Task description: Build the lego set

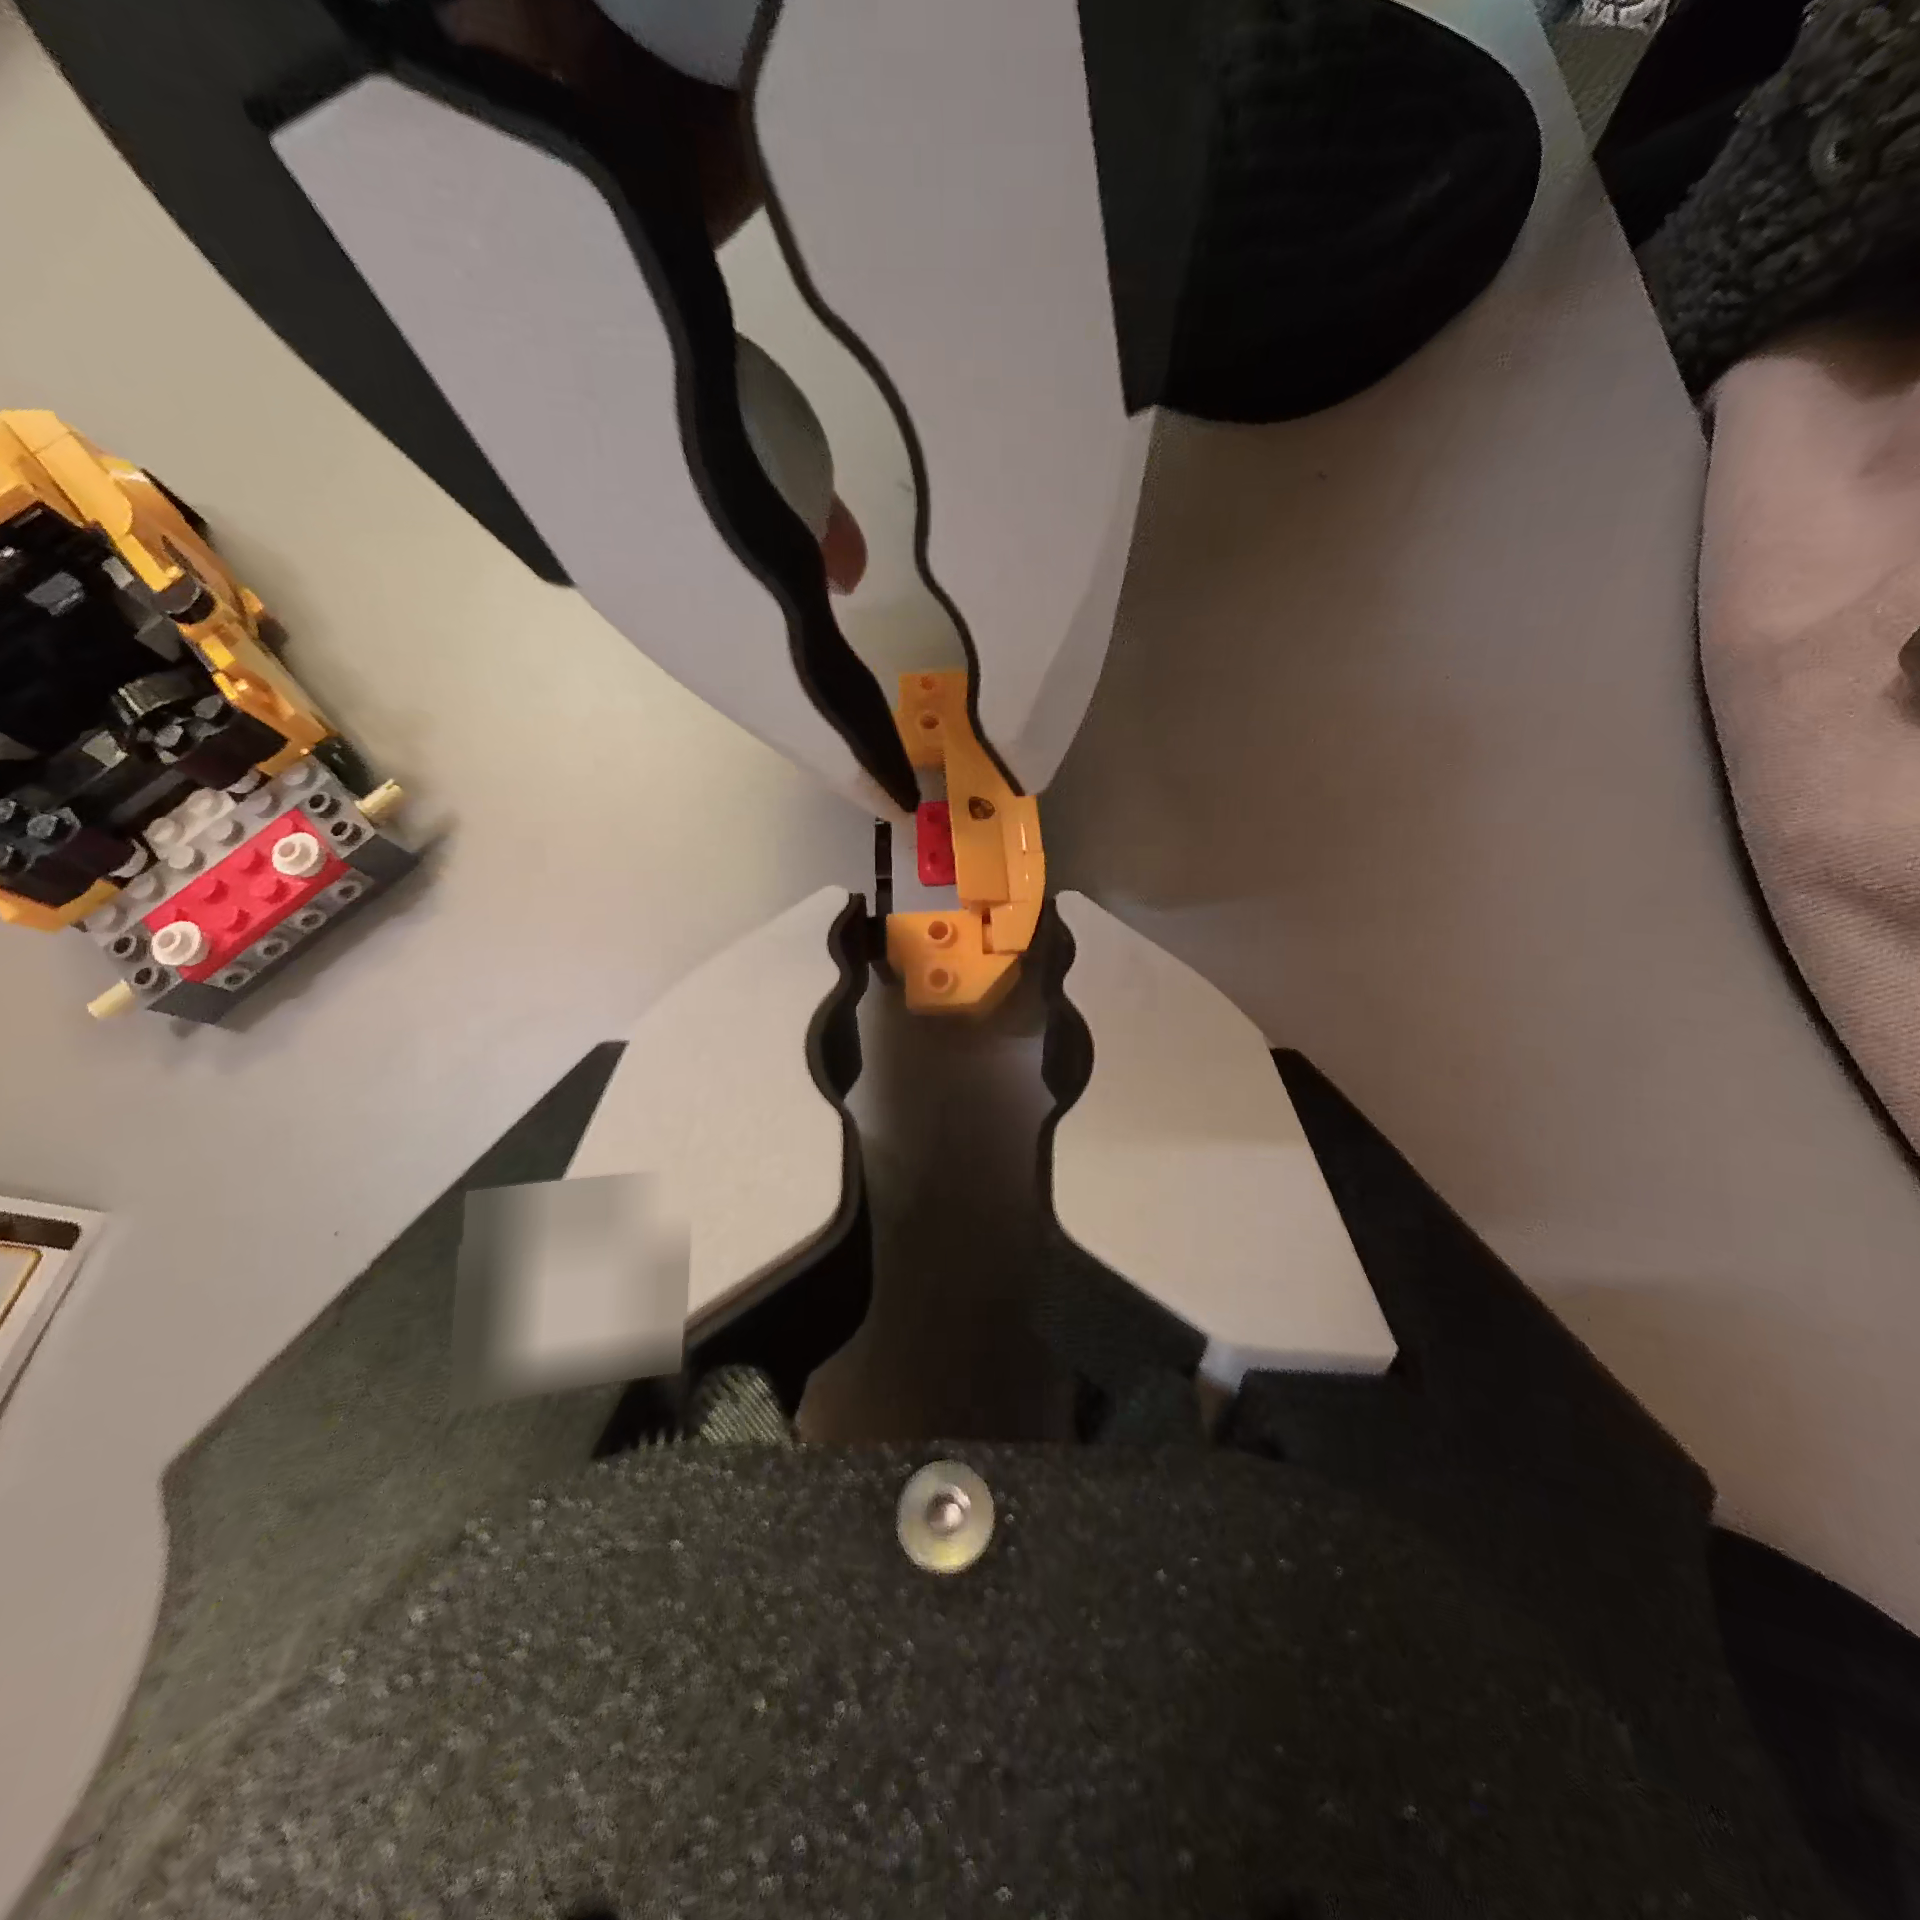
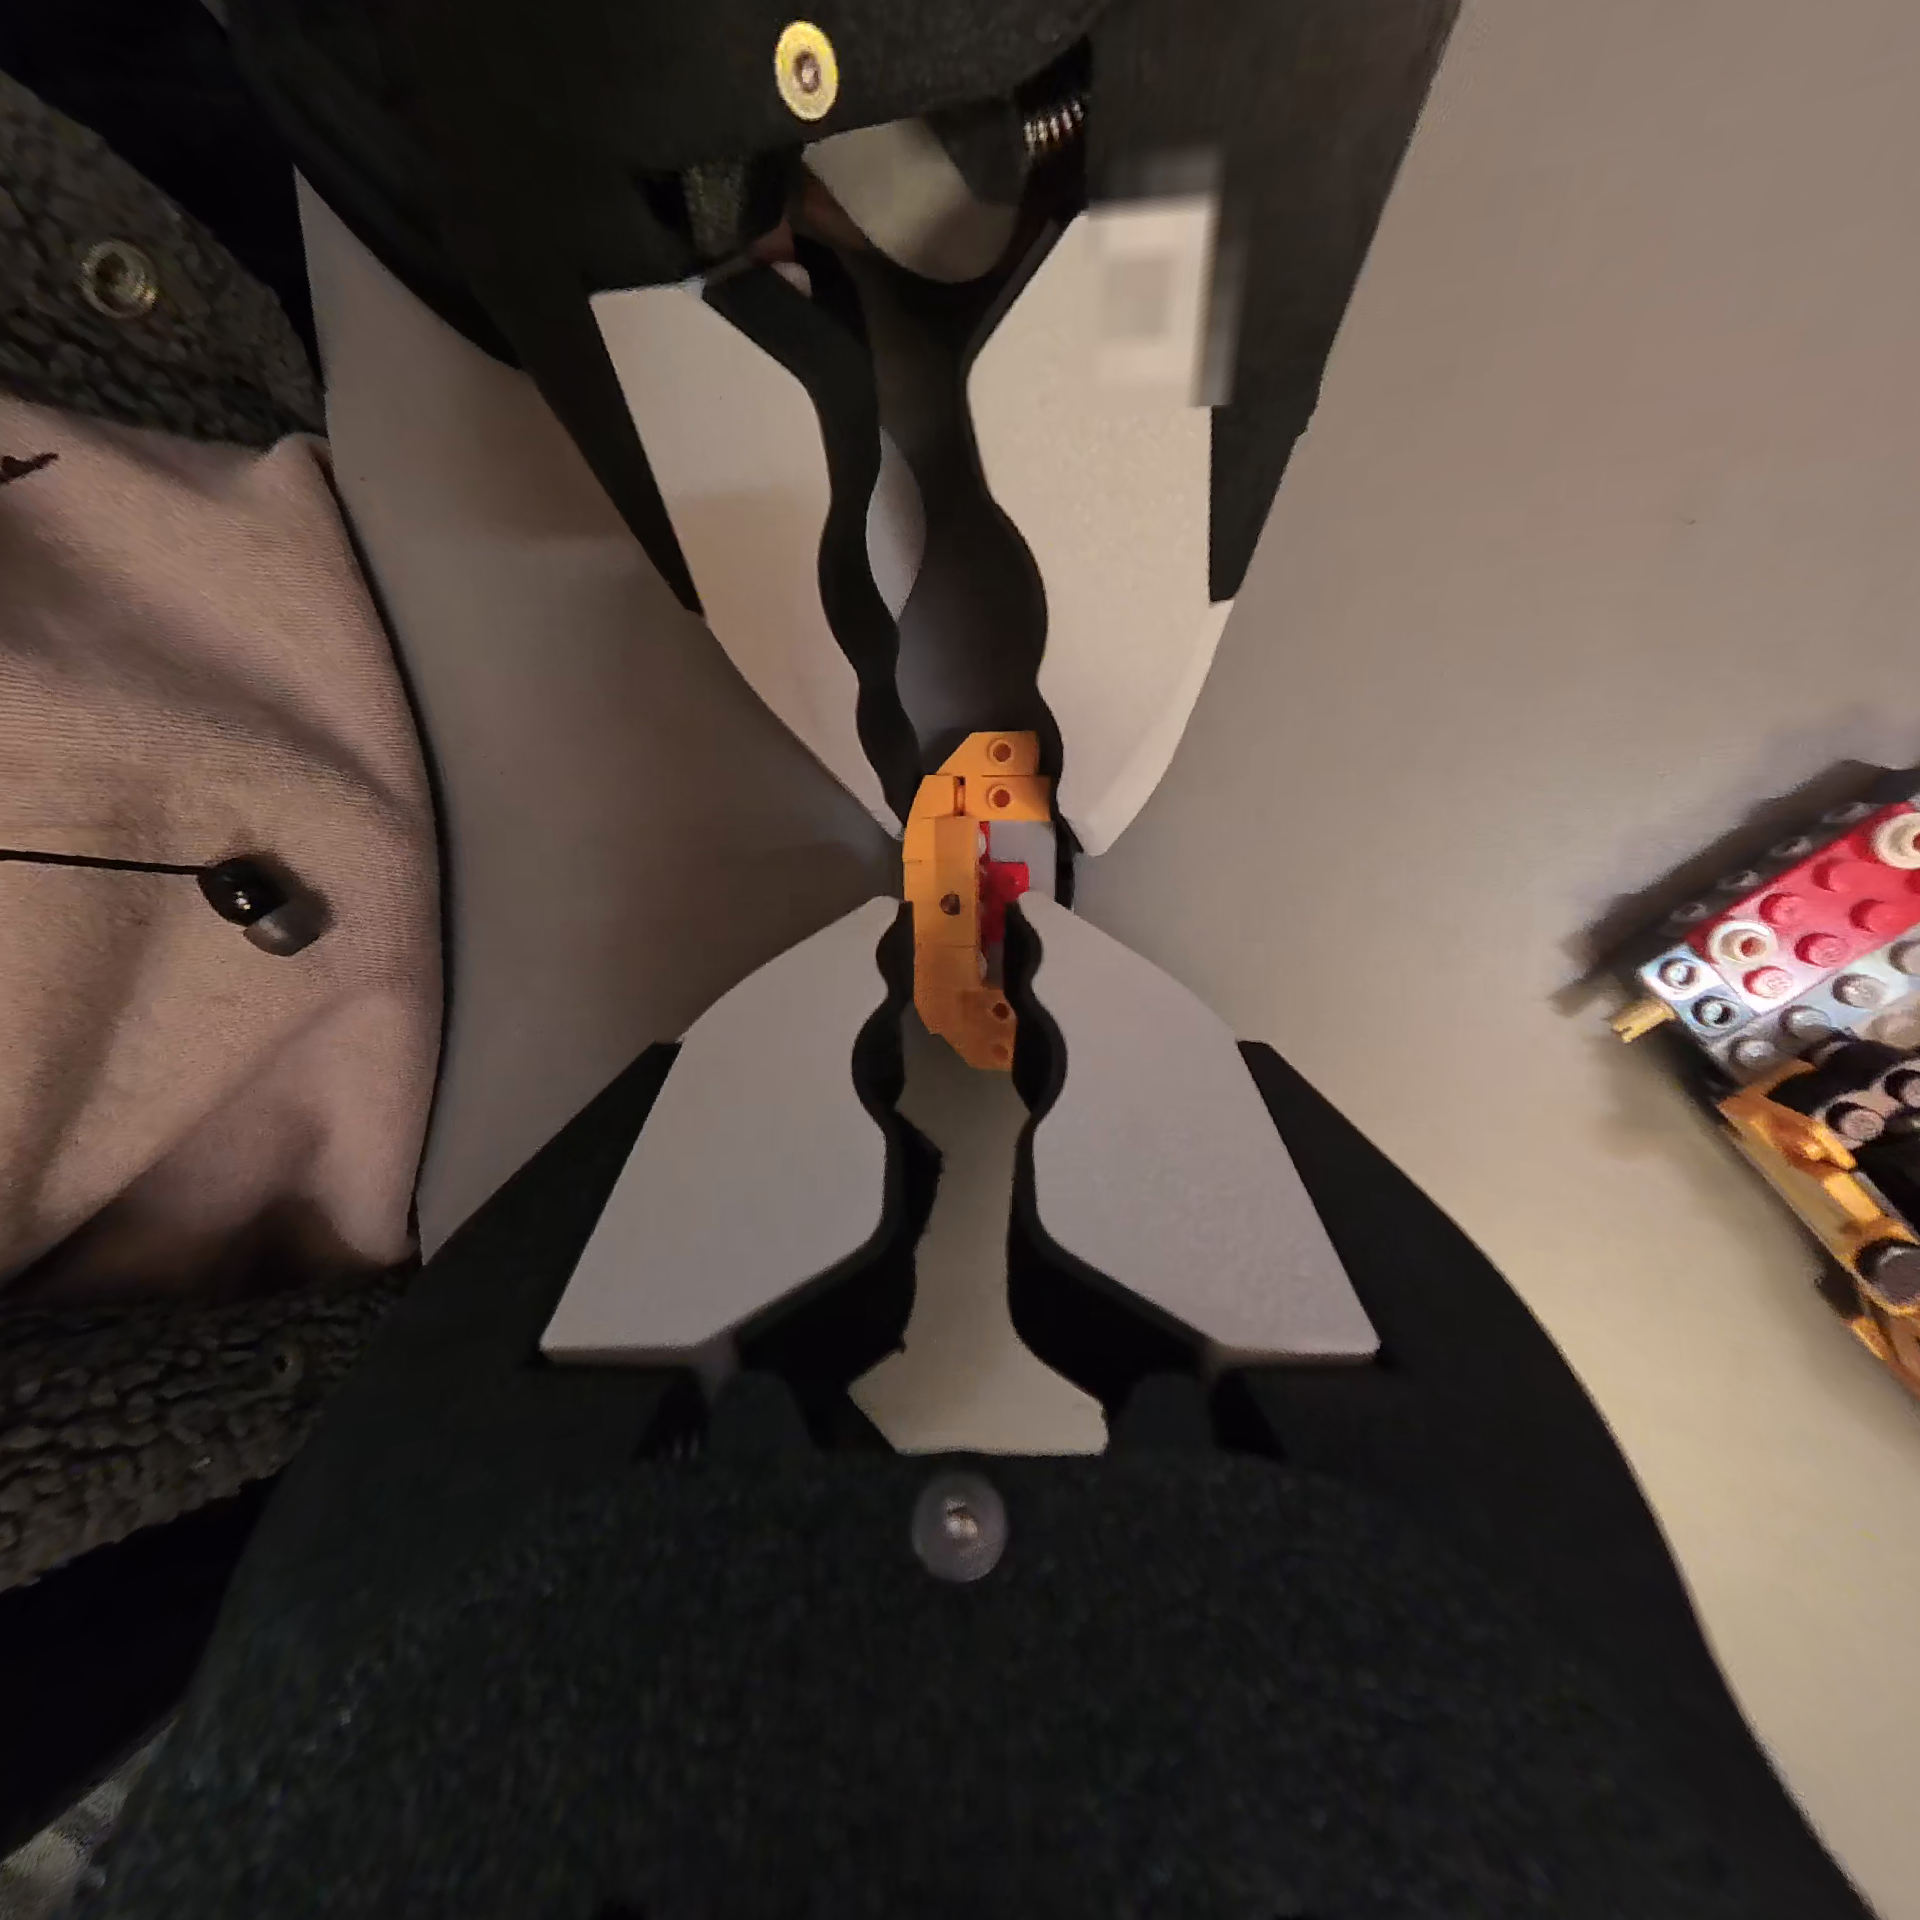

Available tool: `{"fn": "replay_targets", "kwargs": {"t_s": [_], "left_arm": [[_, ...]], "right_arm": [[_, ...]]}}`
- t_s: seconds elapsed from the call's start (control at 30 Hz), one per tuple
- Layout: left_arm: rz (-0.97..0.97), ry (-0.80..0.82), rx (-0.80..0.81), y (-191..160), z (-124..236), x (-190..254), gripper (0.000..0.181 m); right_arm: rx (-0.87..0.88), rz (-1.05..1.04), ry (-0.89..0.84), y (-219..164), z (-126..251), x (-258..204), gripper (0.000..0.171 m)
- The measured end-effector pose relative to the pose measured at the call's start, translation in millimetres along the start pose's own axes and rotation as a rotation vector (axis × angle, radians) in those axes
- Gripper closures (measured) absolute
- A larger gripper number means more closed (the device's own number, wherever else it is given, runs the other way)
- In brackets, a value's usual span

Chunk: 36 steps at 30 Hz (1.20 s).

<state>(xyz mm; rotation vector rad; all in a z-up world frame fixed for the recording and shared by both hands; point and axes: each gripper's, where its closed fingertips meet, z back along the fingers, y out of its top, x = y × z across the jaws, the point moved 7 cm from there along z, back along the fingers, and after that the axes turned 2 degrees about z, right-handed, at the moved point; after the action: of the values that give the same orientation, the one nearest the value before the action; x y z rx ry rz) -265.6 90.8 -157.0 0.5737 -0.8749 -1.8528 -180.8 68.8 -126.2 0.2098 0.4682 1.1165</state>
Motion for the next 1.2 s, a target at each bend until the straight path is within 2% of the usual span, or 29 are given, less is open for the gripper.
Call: {"fn": "replay_targets", "kwargs": {"t_s": [0.17, 0.47, 0.73, 0.9, 1.03, 1.13, 1.2], "left_arm": [[0.003, -0.001, -0.006, -1.4, -0.5, -0.3, 0.150], [0.022, -0.017, 0.001, -1.9, 0.3, -1.0, 0.150], [0.027, -0.015, 0.005, -2.2, 1.4, -2.0, 0.151], [0.039, -0.011, 0.010, -2.4, 2.1, -3.5, 0.151], [0.038, -0.014, 0.009, -2.5, 1.9, -3.1, 0.151], [0.034, -0.014, 0.007, -2.6, 1.8, -2.7, 0.151], [0.029, -0.014, 0.007, -2.6, 1.7, -2.2, 0.151]], "right_arm": [[0.006, -0.003, 0.041, -0.8, -6.5, 1.3, 0.161], [0.100, -0.062, 0.097, -6.0, -7.7, 5.5, 0.162], [0.174, -0.085, 0.079, -10.4, -7.7, 6.3, 0.160], [0.258, -0.010, 0.046, -16.9, 6.9, 6.4, 0.150], [0.274, 0.150, -0.067, -19.4, 20.6, -0.5, 0.150], [0.242, 0.250, -0.138, -20.6, 12.8, -8.1, 0.154], [0.223, 0.241, -0.151, -22.7, 4.8, -6.4, 0.154]]}}
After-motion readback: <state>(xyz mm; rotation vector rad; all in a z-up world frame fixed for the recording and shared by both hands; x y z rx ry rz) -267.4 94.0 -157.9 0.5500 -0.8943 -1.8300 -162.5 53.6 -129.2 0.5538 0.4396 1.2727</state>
